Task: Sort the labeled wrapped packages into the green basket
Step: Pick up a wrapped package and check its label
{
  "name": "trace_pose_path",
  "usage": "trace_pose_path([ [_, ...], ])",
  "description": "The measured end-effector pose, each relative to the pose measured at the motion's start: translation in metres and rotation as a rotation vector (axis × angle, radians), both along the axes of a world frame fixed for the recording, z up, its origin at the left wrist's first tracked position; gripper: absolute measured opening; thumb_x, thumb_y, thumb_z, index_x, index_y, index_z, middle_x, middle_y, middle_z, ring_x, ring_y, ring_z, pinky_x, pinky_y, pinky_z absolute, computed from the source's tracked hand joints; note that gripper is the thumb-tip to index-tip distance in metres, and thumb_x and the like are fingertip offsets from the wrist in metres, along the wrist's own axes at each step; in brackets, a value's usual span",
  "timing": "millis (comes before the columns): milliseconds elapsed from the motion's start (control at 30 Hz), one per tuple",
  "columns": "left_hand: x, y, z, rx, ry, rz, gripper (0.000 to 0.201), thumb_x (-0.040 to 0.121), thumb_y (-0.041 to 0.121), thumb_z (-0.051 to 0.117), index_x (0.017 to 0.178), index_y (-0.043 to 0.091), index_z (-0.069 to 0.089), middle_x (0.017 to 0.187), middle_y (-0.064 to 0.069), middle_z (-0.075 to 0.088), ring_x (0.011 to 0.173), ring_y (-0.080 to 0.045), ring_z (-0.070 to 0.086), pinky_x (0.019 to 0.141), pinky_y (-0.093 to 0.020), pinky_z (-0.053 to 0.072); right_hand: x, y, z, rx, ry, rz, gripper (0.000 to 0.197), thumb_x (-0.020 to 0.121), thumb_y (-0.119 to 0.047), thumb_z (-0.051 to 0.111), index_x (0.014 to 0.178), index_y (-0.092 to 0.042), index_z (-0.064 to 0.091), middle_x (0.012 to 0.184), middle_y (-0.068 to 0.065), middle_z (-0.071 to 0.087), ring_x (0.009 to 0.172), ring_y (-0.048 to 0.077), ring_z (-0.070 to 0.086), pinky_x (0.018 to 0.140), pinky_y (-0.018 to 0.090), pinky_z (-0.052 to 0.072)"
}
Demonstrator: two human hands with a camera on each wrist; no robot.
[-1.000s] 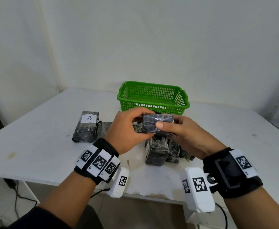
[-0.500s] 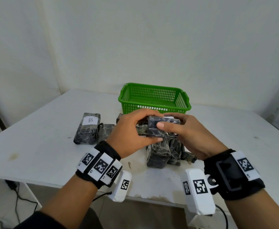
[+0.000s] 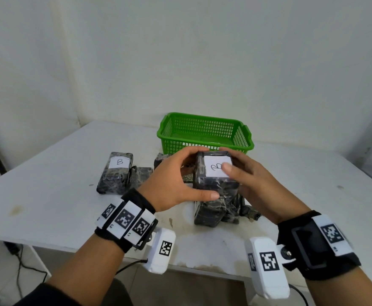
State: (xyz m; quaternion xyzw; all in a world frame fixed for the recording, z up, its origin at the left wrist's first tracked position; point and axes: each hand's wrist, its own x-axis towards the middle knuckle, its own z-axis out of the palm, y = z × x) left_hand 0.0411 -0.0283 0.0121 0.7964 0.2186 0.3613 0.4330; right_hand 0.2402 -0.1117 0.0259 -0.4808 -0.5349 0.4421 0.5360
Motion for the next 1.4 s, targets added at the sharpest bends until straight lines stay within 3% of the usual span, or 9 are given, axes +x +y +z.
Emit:
trace_pose_path([
  [100,0.002,-0.001,-0.002,0.102,0.009,0.008,0.097,0.056,0.032,0.096,0.138,0.035,0.044,0.133,0.014,0.056,0.122,-0.009,0.059,0.099,-0.039,0.053,-0.003,-0.002,0.007,-0.132,-0.008,-0.023,0.049,0.087,-0.033,0.074,0.131,-0.012,0.066,0.121,0.01,0.077,0.109,0.029,0.075,0.096,0.046,0.059],
  [267,0.005,-0.001,-0.001,0.019,-0.019,-0.104,0.109,0.058,0.032,0.094,0.148,0.035,0.033,0.146,0.013,0.047,0.134,-0.011,0.048,0.105,-0.041,0.048,0.0,-0.003,0.005,-0.082,-0.014,-0.1,0.041,0.085,-0.015,0.078,0.125,-0.009,0.07,0.113,0.01,0.08,0.105,0.031,0.077,0.085,0.041,0.063],
  [400,0.008,0.0,-0.003,-0.05,-0.072,-0.028,0.076,0.075,0.034,0.082,0.141,0.025,0.046,0.133,0.005,0.061,0.121,-0.013,0.061,0.1,-0.043,0.052,-0.001,-0.004,0.005,0.032,-0.046,-0.135,0.041,0.085,0.0,0.078,0.124,-0.011,0.071,0.113,0.008,0.08,0.106,0.025,0.076,0.078,0.028,0.062],
  [567,0.009,-0.001,-0.003,-0.022,-0.114,0.039,0.056,0.076,0.016,0.083,0.126,0.015,0.059,0.119,0.002,0.07,0.109,-0.013,0.068,0.096,-0.041,0.055,0.001,-0.003,0.004,0.01,-0.09,-0.134,0.062,0.073,-0.023,0.092,0.129,-0.017,0.066,0.123,0.002,0.076,0.113,0.019,0.074,0.086,0.029,0.059],
  [733,0.008,0.0,-0.004,0.054,-0.117,0.075,0.057,0.072,0.017,0.086,0.123,0.019,0.061,0.115,0.006,0.07,0.108,-0.011,0.067,0.096,-0.04,0.055,-0.003,-0.006,0.013,-0.154,-0.006,-0.045,0.054,0.083,-0.051,0.067,0.123,-0.015,0.073,0.116,0.005,0.079,0.108,0.022,0.076,0.102,0.039,0.055],
  [867,0.009,0.0,-0.003,0.096,-0.117,0.083,0.061,0.07,0.026,0.086,0.124,0.022,0.06,0.117,0.008,0.069,0.111,-0.011,0.066,0.098,-0.04,0.054,-0.001,-0.004,0.013,-0.132,0.027,-0.047,0.056,0.082,-0.043,0.07,0.123,-0.007,0.072,0.118,0.012,0.078,0.113,0.03,0.074,0.107,0.046,0.054],
  [1067,0.007,0.0,0.001,0.15,-0.13,0.103,0.053,0.068,0.025,0.086,0.117,0.021,0.067,0.109,0.007,0.073,0.103,-0.013,0.069,0.093,-0.041,0.056,0.0,-0.002,0.013,-0.103,0.059,0.01,0.046,0.082,-0.038,0.076,0.119,-0.011,0.075,0.119,0.007,0.078,0.11,0.018,0.072,0.102,0.035,0.054],
  [1233,0.005,-0.003,0.002,0.184,-0.146,0.103,0.048,0.064,0.018,0.089,0.108,0.023,0.071,0.102,0.008,0.074,0.098,-0.014,0.071,0.089,-0.041,0.057,-0.001,-0.001,0.012,-0.066,0.084,-0.032,0.052,0.074,-0.027,0.083,0.115,0.002,0.073,0.112,0.014,0.079,0.102,0.023,0.076,0.085,0.026,0.061],
  [1400,0.005,-0.003,-0.002,0.198,-0.136,0.108,0.048,0.066,0.017,0.089,0.111,0.02,0.07,0.105,0.008,0.074,0.1,-0.012,0.07,0.09,-0.041,0.057,0.002,-0.003,0.012,-0.106,0.099,0.006,0.046,0.079,-0.014,0.085,0.12,0.001,0.07,0.118,0.014,0.078,0.105,0.022,0.076,0.085,0.024,0.061],
])
